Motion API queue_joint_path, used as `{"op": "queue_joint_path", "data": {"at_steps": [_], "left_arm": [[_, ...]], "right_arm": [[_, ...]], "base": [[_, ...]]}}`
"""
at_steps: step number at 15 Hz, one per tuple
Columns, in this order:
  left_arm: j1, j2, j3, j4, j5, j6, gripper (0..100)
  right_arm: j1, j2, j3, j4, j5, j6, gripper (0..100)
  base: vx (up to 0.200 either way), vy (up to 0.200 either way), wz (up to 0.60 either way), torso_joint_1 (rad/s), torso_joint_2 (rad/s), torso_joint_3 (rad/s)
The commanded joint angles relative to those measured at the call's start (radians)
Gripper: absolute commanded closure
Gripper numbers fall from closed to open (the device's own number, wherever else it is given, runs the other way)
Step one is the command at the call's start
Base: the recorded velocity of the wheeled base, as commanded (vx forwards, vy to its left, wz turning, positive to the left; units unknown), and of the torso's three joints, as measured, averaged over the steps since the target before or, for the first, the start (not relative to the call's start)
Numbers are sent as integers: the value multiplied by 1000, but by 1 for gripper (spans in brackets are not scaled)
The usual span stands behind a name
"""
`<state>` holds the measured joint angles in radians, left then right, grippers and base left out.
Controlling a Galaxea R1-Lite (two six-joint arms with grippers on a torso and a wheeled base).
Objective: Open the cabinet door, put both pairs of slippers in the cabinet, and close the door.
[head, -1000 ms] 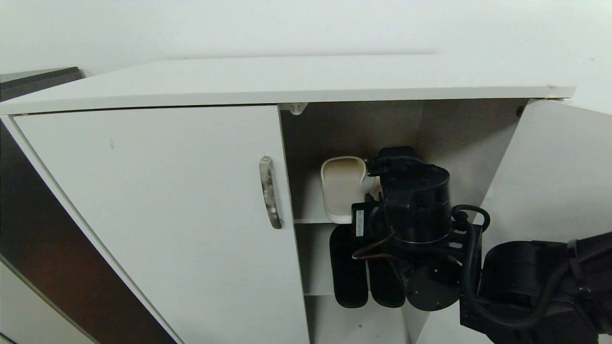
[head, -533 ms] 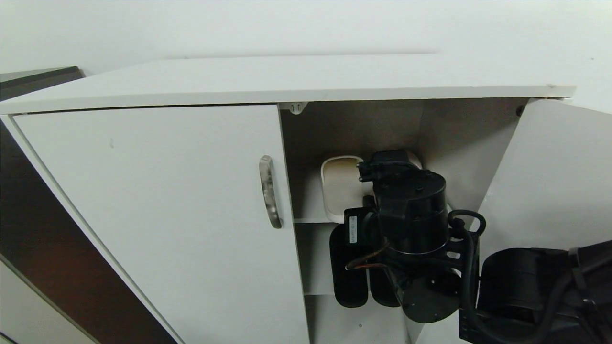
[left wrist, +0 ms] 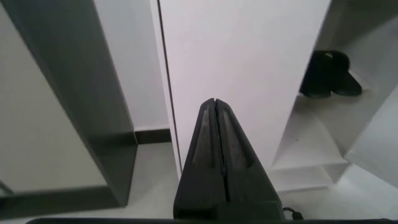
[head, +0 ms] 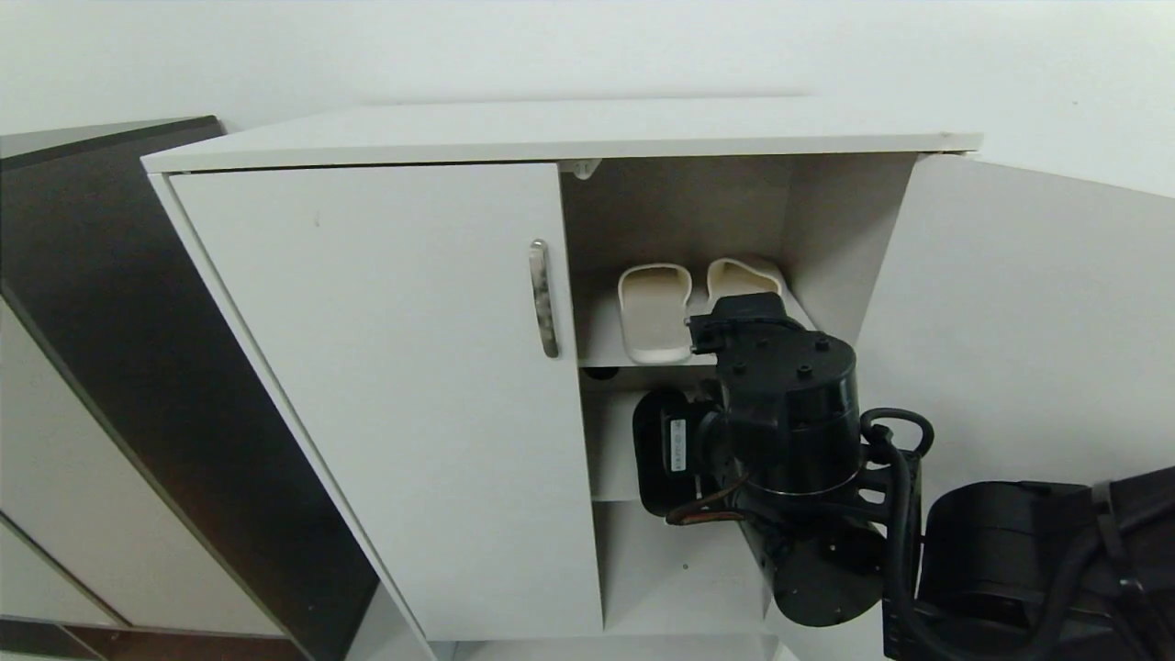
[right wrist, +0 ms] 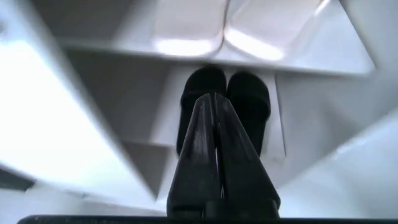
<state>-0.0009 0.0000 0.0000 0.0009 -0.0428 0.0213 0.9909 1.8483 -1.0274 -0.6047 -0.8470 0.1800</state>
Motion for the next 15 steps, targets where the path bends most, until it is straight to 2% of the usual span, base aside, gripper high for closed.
{"op": "queue_joint_path", "data": {"at_steps": [1, 15], "left_arm": [[-1, 2, 0, 1, 0, 0, 100], [-1, 2, 0, 1, -2, 0, 100]], "right_arm": [[0, -1, 13, 0, 0, -1, 100], [-20, 0, 124, -145, 8, -70, 100]], "base": [[-200, 0, 0, 7, 2, 2], [-200, 0, 0, 2, 2, 2]]}}
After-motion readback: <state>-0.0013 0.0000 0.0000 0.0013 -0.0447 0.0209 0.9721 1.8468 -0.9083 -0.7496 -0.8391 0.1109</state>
